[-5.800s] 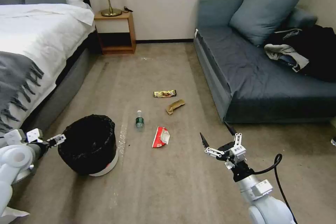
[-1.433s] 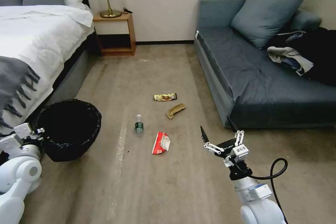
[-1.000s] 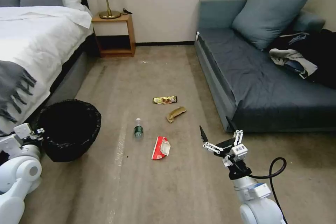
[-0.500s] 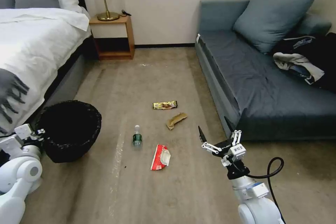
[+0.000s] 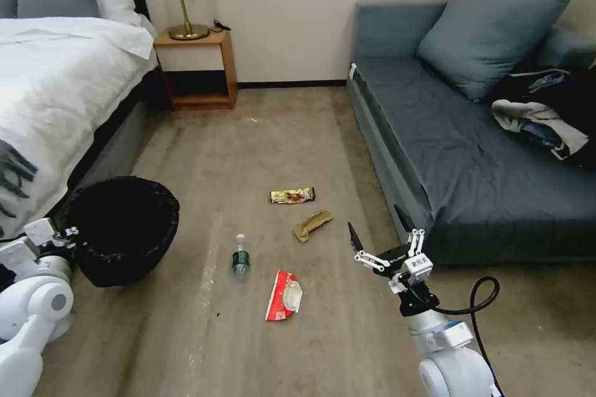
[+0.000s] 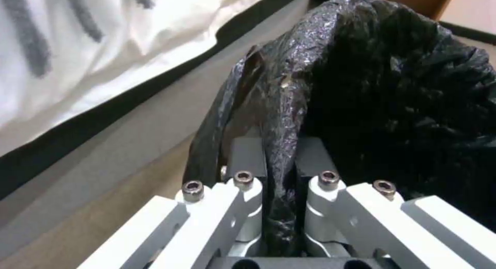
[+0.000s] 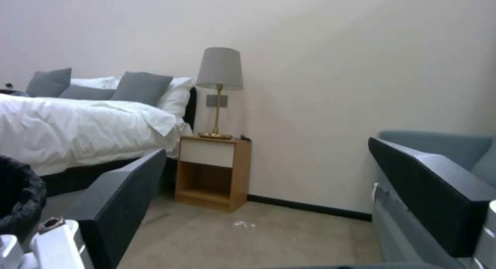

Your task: Pick up the trash bin, then pick up the garbage on the floor and place it into the trash bin.

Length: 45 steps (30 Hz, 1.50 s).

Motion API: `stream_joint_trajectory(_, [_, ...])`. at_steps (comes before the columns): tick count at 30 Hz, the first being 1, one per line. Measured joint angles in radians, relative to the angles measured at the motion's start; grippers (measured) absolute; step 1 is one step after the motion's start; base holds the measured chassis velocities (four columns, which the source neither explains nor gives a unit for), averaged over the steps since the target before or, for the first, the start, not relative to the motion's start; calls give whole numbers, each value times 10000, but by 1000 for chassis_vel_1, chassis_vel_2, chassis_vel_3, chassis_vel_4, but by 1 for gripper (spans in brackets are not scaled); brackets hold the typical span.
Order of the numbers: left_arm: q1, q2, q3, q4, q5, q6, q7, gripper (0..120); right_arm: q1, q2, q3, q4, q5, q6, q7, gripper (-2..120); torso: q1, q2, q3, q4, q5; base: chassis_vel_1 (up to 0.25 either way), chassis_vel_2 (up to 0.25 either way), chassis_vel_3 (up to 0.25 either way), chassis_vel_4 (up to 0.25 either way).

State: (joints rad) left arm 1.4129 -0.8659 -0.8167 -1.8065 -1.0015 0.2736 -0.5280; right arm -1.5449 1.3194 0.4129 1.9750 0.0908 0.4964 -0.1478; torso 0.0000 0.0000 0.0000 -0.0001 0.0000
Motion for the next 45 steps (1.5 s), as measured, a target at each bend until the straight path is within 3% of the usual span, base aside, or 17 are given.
stream_joint_trajectory(31, [-66,-35,93,1,-109,31,-211,7,52,-110,-185,-204,-20,381,-457,100,0,0,1,-1,1,-99,99,99,-101])
stream_joint_trajectory(45, [-7,-16,30,-335,-184,52,-214,7,326,-1263,-1107,-82,146,-319,-1528,100,0,0,0,0,1,-2,4,4,-1])
